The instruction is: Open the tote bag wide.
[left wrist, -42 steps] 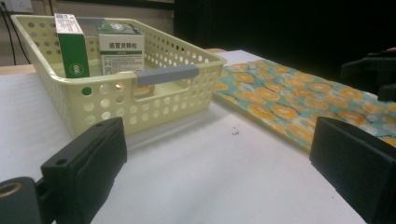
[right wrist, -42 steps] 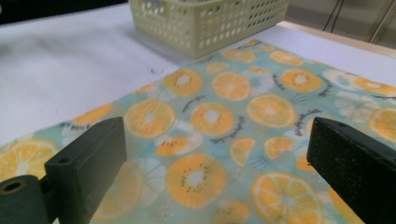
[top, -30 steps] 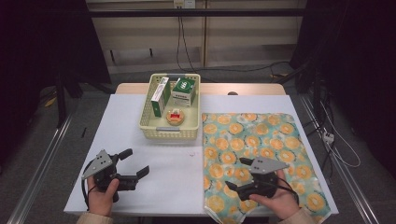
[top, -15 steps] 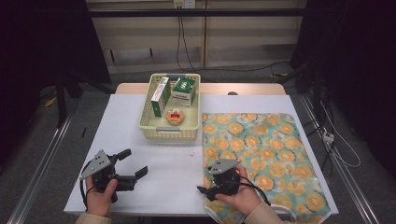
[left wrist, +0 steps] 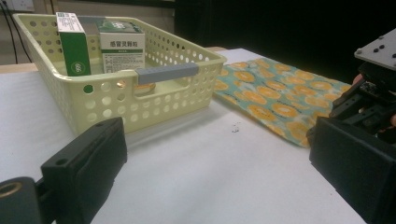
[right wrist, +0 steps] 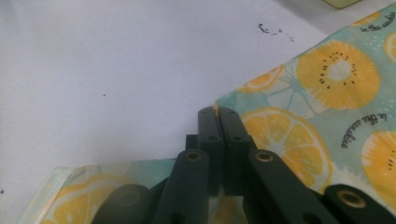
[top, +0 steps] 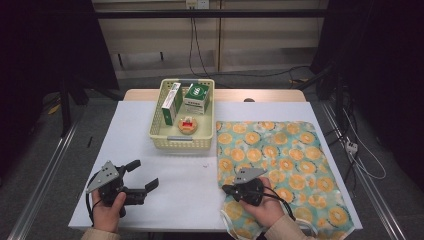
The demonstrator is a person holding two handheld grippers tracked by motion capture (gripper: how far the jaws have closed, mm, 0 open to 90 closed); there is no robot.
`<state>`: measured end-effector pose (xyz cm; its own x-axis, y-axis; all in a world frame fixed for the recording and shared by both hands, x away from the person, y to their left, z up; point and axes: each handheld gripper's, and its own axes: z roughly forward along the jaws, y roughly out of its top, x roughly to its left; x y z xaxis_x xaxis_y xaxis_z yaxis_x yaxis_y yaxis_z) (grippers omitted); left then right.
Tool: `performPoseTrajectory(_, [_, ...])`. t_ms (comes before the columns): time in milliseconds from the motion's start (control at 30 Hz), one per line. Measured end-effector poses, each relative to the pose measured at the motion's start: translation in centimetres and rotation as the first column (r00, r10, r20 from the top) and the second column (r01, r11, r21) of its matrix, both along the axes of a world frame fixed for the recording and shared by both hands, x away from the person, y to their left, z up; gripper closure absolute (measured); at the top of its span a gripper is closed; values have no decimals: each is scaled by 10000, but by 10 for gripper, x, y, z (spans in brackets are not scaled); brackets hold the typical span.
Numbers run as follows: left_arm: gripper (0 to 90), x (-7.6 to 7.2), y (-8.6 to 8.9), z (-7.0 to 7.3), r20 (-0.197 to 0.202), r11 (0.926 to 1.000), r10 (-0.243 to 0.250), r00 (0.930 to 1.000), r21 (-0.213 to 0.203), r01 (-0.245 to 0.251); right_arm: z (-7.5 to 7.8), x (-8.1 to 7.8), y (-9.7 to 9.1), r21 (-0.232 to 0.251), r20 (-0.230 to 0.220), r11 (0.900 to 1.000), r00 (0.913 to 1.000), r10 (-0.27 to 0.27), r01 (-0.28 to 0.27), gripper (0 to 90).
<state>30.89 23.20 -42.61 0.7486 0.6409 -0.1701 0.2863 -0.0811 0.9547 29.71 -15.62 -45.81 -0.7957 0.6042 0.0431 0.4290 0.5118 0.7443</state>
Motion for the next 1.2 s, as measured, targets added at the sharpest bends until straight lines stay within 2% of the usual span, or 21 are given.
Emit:
performPoseTrajectory(100, [39,0,0,0,18,10000,-2,10000,3,2,2,4,-2,86,-36,10000,10000,-44,44,900])
performPoseTrajectory(200, [39,0,-1,0,6,10000,-20,10000,-28,20,10,13,-8,383,-149,9989,9996,-256,261,900])
performPoseTrajectory(267, [39,0,-2,0,26,10000,-59,10000,-8,59,16,21,-11,621,-105,9971,9990,-433,439,900])
performPoseTrajectory(333, [39,0,-2,0,21,10000,-70,10000,-3,70,22,30,-15,930,-262,9938,9979,-588,610,900])
performPoseTrajectory(367, [40,0,-2,0,9,10000,-67,10000,-7,67,28,40,-17,1143,-307,9900,9963,-800,830,900])
performPoseTrajectory(400, [40,0,-2,0,-31,10000,-40,10000,-26,40,28,40,-17,1143,-307,9900,9963,-800,830,900])
performPoseTrajectory(467, [39,0,-1,0,-37,10000,-74,10000,8,74,34,51,-19,1292,-337,9862,9944,-1000,1036,900])
performPoseTrajectory(667, [39,0,-1,0,-60,9999,-100,9999,-76,100,45,87,-22,1159,-95,9799,9867,-1623,1623,900])
performPoseTrajectory(833, [39,1,0,-1,-103,9999,-130,9999,-78,130,48,116,-29,1290,-246,9705,9790,-2022,2037,900])
performPoseTrajectory(967, [39,2,0,-2,-126,9998,-187,9997,-112,186,51,134,-35,1489,-319,9593,9708,-2377,2398,900])
performPoseTrajectory(1000, [40,2,0,-2,-130,9998,-194,9997,-111,192,53,139,-36,1553,-245,9548,9672,-2528,2535,900])
performPoseTrajectory(1100, [40,3,-2,-2,-200,9996,-219,9996,-162,215,58,154,-38,1433,-8,9526,9626,-2710,2683,900])
performPoseTrajectory(1200, [40,3,-2,-2,-181,9996,-254,9995,-126,252,61,166,-37,1513,55,9458,9565,-2916,2875,900])
